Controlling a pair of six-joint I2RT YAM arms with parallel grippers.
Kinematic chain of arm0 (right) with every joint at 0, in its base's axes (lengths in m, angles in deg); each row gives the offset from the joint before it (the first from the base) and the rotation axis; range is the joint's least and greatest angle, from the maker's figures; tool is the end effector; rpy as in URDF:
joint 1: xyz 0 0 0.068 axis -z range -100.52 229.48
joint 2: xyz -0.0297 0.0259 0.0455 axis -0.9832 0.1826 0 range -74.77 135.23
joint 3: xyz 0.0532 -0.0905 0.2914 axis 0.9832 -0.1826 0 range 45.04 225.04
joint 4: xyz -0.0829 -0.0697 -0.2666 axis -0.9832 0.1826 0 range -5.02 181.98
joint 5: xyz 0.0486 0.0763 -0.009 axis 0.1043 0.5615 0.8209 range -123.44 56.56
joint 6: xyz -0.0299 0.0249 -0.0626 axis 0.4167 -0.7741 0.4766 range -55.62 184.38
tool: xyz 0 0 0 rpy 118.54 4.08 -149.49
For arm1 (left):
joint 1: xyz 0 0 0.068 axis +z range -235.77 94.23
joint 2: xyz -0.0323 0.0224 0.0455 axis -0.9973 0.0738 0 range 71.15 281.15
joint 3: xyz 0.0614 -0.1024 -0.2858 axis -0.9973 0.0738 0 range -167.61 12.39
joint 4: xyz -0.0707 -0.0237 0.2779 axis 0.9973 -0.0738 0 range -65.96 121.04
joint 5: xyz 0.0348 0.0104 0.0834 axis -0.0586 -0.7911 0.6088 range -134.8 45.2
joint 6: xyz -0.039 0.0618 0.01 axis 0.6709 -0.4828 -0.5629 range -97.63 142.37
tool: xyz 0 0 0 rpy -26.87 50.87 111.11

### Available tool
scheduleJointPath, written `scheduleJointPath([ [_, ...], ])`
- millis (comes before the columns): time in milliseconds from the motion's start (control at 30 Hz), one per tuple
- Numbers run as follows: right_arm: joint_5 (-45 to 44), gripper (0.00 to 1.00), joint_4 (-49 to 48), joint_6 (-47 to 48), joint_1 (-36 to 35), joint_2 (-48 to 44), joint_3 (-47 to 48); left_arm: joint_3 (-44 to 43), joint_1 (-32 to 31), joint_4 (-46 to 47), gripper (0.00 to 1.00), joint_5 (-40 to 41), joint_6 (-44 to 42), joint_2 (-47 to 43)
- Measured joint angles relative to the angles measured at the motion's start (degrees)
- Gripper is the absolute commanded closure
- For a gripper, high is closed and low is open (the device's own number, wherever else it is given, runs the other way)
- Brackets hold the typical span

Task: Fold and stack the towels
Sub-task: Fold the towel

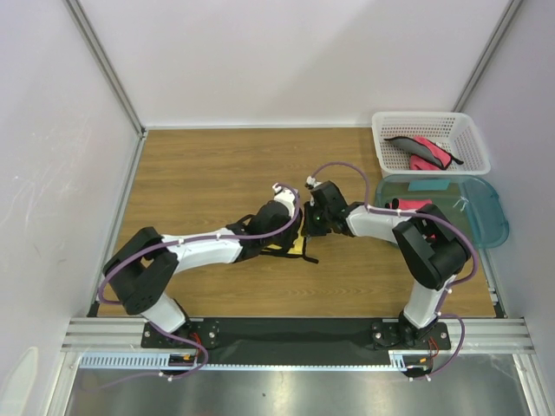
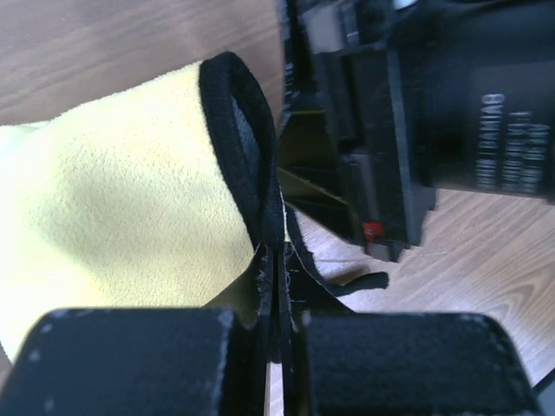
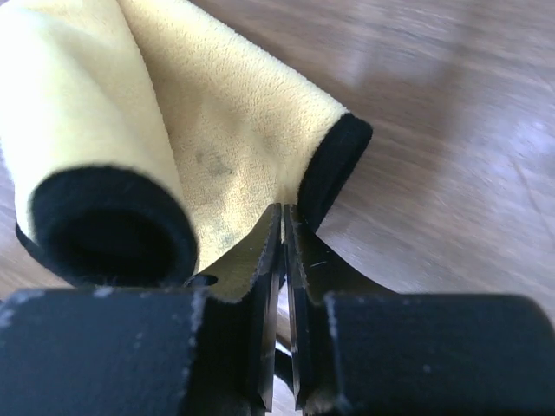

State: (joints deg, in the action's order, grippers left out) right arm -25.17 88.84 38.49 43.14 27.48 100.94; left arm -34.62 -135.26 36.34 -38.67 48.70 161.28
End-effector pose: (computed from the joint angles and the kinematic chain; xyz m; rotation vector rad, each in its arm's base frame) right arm 0.3188 0.2456 0.1488 -0.2981 2.5296 0.6338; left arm 0.2438 -0.2753 0.1897 0.4016 2.2597 -0.5933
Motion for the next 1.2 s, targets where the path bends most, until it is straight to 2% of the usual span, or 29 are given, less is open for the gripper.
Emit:
scheduleJointPath([
  [367, -3.9, 0.89, 4.0, 0.1, 0.9, -7.0, -1.7, -0.6, -0.1, 0.0, 1.00, -0.1, 0.5, 3.2],
  [1200, -3.3, 0.92, -1.2, -1.1, 1.0, -3.4, -4.5, -4.1, -1.1, 0.3, 1.00, -1.0, 0.7, 6.8],
])
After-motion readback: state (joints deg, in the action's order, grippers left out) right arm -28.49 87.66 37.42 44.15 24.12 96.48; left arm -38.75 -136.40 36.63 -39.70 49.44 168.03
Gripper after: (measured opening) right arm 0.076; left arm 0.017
